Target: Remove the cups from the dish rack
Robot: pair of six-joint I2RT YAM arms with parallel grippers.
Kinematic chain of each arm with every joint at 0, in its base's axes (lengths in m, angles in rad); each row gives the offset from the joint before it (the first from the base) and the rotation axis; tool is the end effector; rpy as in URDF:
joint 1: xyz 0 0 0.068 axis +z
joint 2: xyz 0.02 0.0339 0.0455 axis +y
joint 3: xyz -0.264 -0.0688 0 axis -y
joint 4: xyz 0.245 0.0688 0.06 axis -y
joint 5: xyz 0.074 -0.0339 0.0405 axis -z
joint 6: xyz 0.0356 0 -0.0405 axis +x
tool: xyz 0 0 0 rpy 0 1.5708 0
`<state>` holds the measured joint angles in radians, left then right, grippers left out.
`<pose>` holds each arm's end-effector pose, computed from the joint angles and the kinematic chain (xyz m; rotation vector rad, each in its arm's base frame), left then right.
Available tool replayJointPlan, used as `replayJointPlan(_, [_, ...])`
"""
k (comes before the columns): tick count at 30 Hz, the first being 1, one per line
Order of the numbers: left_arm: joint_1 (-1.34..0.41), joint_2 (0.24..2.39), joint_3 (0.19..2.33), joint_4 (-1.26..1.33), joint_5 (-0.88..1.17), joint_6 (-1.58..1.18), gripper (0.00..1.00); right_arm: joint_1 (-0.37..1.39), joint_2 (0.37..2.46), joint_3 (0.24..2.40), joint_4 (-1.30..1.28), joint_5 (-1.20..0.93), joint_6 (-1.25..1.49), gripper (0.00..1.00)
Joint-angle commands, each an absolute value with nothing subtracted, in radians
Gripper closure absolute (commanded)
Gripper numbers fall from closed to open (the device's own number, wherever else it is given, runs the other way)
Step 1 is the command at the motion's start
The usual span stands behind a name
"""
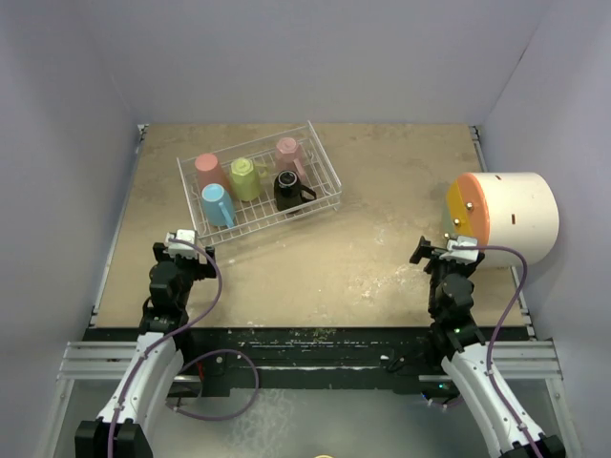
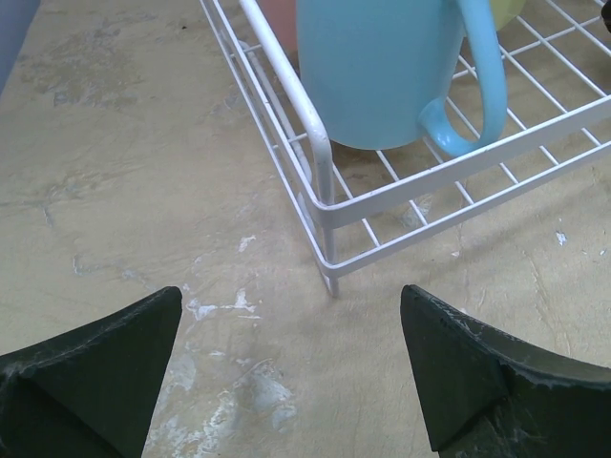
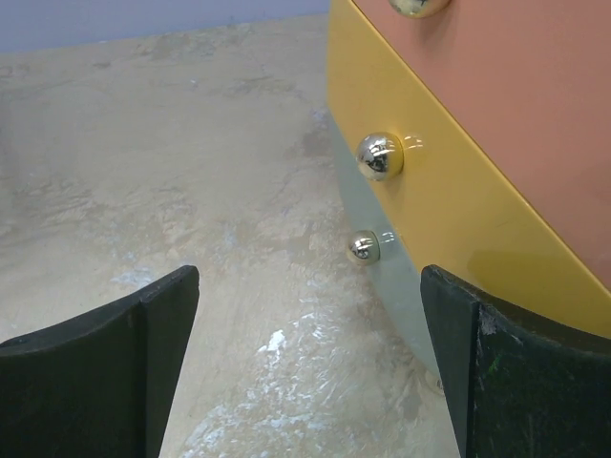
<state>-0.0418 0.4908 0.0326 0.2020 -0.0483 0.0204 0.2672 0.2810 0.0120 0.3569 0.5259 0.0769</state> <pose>0.1394 -0.0041 0.1556 0.0228 1.8266 0.0290 0.1232 0.0152 0.1886 0.2836 1.4687 -0.1123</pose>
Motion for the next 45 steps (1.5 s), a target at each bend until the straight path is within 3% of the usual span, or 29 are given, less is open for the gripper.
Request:
replayJointPlan(1, [-0.048,0.493,0.061,0.257,-0.020,0.034,0.01,0.264,0.280,0.023,0.406,0.549,0.089,0.00])
replayJointPlan(9, [-0.048,0.511,0.101,0.232,0.001,0.046,0.01,0.264,0.263,0.036,0.394,0.592,0.067,0.00])
replayJointPlan(14, [-0.046,0.680,0.402,-0.017,0.037,0.153,0.01,0.264,0.249,0.175,0.260,0.559,0.036,0.00])
replayJointPlan(19, [-0.045,0.836,0.728,-0.329,0.068,0.242,0.01,0.264,0.374,0.429,0.124,0.565,0.233,0.00])
replayJointPlan(23, [-0.044,0.851,0.927,-0.495,0.198,0.234,0.01,0.263,0.570,0.687,-0.074,0.285,0.166,0.00])
replayJointPlan(26, [-0.044,0.910,1.058,-0.598,0.294,0.194,0.01,0.264,0.704,0.794,-0.086,0.336,0.363,0.00])
replayJointPlan(29, [-0.045,1.000,1.158,-0.677,0.317,0.156,0.01,0.264,0.834,0.837,0.005,0.057,0.335,0.00])
replayJointPlan(32, [-0.044,1.072,1.216,-0.722,0.298,0.129,0.01,0.264,0.934,0.869,0.114,-0.105,0.393,0.00])
replayJointPlan(35, [-0.044,1.084,1.231,-0.721,0.268,0.125,0.01,0.263,1.022,0.960,0.076,0.025,0.488,0.00])
replayJointPlan(41, [-0.045,1.077,1.224,-0.701,0.298,0.122,0.01,0.264,1.116,1.099,0.036,0.061,0.622,0.00])
replayJointPlan(45, [-0.044,1.094,1.214,-0.691,0.316,0.119,0.01,0.283,1.238,1.157,0.105,-0.064,0.444,0.01])
